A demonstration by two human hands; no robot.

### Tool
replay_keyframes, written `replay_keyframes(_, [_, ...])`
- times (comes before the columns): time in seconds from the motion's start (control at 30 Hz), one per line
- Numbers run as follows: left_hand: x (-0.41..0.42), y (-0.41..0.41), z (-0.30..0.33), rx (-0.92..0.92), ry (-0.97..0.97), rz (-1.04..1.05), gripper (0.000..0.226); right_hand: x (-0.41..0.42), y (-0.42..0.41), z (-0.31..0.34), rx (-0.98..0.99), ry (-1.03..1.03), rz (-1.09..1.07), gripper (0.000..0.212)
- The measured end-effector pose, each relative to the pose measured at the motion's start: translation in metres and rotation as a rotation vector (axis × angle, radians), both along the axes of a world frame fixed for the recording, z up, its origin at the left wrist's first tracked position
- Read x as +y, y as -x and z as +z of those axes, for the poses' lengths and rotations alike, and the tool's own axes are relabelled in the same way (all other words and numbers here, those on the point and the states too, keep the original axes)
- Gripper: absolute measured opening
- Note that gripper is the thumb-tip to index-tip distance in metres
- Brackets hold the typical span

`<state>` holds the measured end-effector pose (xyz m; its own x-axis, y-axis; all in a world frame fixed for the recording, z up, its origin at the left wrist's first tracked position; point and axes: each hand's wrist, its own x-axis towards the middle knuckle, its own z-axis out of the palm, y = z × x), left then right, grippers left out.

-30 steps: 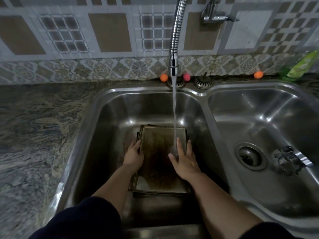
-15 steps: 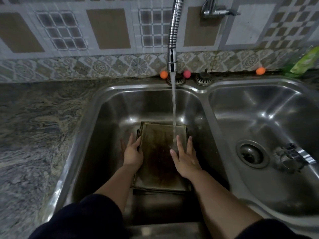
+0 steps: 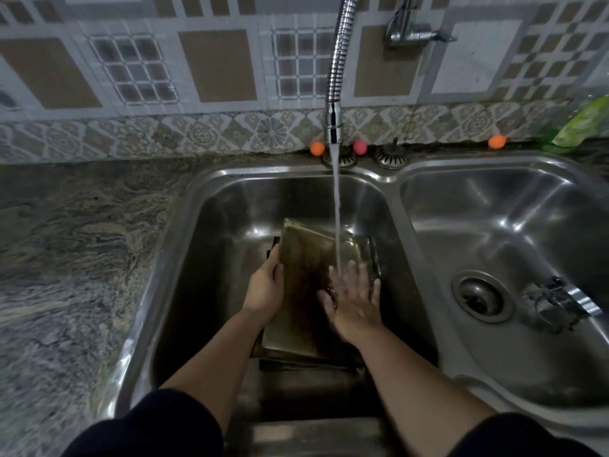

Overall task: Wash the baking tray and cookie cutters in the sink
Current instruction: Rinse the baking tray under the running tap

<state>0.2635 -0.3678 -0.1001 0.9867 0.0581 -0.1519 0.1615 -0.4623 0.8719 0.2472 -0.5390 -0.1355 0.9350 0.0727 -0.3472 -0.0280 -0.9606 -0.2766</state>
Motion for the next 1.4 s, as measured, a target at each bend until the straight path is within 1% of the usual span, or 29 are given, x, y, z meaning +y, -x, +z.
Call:
replay_keyframes(0.07, [-0.003, 0.003, 0.004, 0.024, 0.093, 0.025, 0.049, 0.014, 0.003, 0.003, 0.029, -0.025, 0.005, 0.058])
replay_keyframes(0.13, [-0.007, 0.007, 0.006, -0.001, 0.152, 0.046, 0.049, 0.03, 0.005, 0.009, 0.027, -0.058, 0.008, 0.056])
replay_keyframes(0.23, [-0.011, 0.011, 0.01, -0.065, 0.176, 0.049, 0.05, 0.047, -0.003, 0.02, -0.005, -0.138, 0.037, 0.057])
replay_keyframes(0.33, [-0.008, 0.012, 0.016, -0.114, 0.19, 0.068, 0.05, 0.052, -0.031, 0.036, -0.064, -0.221, 0.07, 0.055])
replay_keyframes(0.4, [-0.003, 0.013, 0.025, -0.164, 0.207, 0.09, 0.049, 0.047, -0.052, 0.054, -0.093, -0.208, 0.076, 0.054])
replay_keyframes(0.47, [0.003, 0.012, 0.035, -0.203, 0.236, 0.148, 0.048, 0.04, -0.061, 0.065, -0.086, -0.144, 0.075, 0.056])
replay_keyframes(0.53, [0.008, 0.01, 0.045, -0.234, 0.258, 0.218, 0.049, 0.037, -0.052, 0.063, -0.047, -0.098, 0.062, 0.058])
replay_keyframes(0.57, [0.009, 0.009, 0.05, -0.256, 0.234, 0.242, 0.049, 0.038, -0.044, 0.056, -0.022, -0.116, 0.053, 0.059])
replay_keyframes(0.6, [0.01, 0.01, 0.055, -0.282, 0.197, 0.254, 0.05, 0.04, -0.034, 0.051, 0.012, -0.18, 0.041, 0.06])
replay_keyframes(0.63, [0.009, 0.011, 0.06, -0.316, 0.151, 0.249, 0.05, 0.042, -0.027, 0.048, 0.064, -0.296, 0.011, 0.06])
replay_keyframes(0.7, [0.008, 0.014, 0.068, -0.449, -0.004, 0.199, 0.052, 0.044, -0.024, 0.058, 0.179, -0.616, -0.116, 0.064])
replay_keyframes(0.8, [0.0, 0.023, 0.084, -0.673, -0.224, 0.093, 0.054, 0.03, -0.034, 0.104, 0.271, -1.109, -0.458, 0.081])
replay_keyframes(0.87, [-0.004, 0.03, 0.096, -0.774, -0.324, 0.027, 0.054, 0.011, -0.044, 0.142, 0.357, -1.441, -0.591, 0.083])
replay_keyframes(0.9, [-0.005, 0.034, 0.099, -0.802, -0.362, -0.004, 0.056, 0.001, -0.049, 0.158, 0.394, -1.551, -0.631, 0.085])
replay_keyframes(0.93, [-0.006, 0.038, 0.1, -0.811, -0.383, -0.033, 0.058, -0.008, -0.05, 0.175, 0.413, -1.61, -0.659, 0.086])
replay_keyframes(1.0, [-0.007, 0.047, 0.095, -0.804, -0.443, -0.093, 0.061, -0.018, -0.052, 0.193, 0.434, -1.598, -0.705, 0.089])
replay_keyframes(1.03, [-0.008, 0.051, 0.09, -0.794, -0.503, -0.144, 0.065, -0.017, -0.052, 0.196, 0.442, -1.582, -0.723, 0.088])
replay_keyframes(1.07, [-0.01, 0.056, 0.086, -0.794, -0.568, -0.216, 0.072, -0.016, -0.049, 0.199, 0.444, -1.56, -0.736, 0.083])
replay_keyframes(1.1, [-0.011, 0.061, 0.082, -0.808, -0.618, -0.289, 0.08, -0.016, -0.047, 0.197, 0.422, -1.533, -0.759, 0.071])
replay_keyframes(1.13, [-0.012, 0.064, 0.078, -0.829, -0.651, -0.342, 0.085, -0.017, -0.044, 0.196, 0.407, -1.497, -0.78, 0.054])
replay_keyframes(1.17, [-0.011, 0.066, 0.076, -0.848, -0.667, -0.371, 0.083, -0.021, -0.042, 0.194, 0.403, -1.455, -0.779, 0.038])
replay_keyframes(1.23, [-0.012, 0.066, 0.079, -0.808, -0.634, -0.385, 0.066, -0.027, -0.036, 0.193, 0.381, -1.387, -0.752, 0.017])
replay_keyframes(1.27, [-0.015, 0.065, 0.082, -0.738, -0.568, -0.384, 0.058, -0.03, -0.035, 0.193, 0.346, -1.398, -0.732, 0.022])
replay_keyframes(1.33, [-0.029, 0.06, 0.086, -0.517, -0.323, -0.39, 0.049, -0.033, -0.034, 0.194, 0.251, -1.413, -0.619, 0.059])
replay_keyframes(1.37, [-0.04, 0.055, 0.087, -0.418, -0.189, -0.372, 0.048, -0.031, -0.031, 0.196, 0.205, -1.383, -0.539, 0.065])
replay_keyframes(1.4, [-0.053, 0.05, 0.091, -0.347, -0.091, -0.341, 0.05, -0.027, -0.027, 0.2, 0.167, -1.338, -0.472, 0.064])
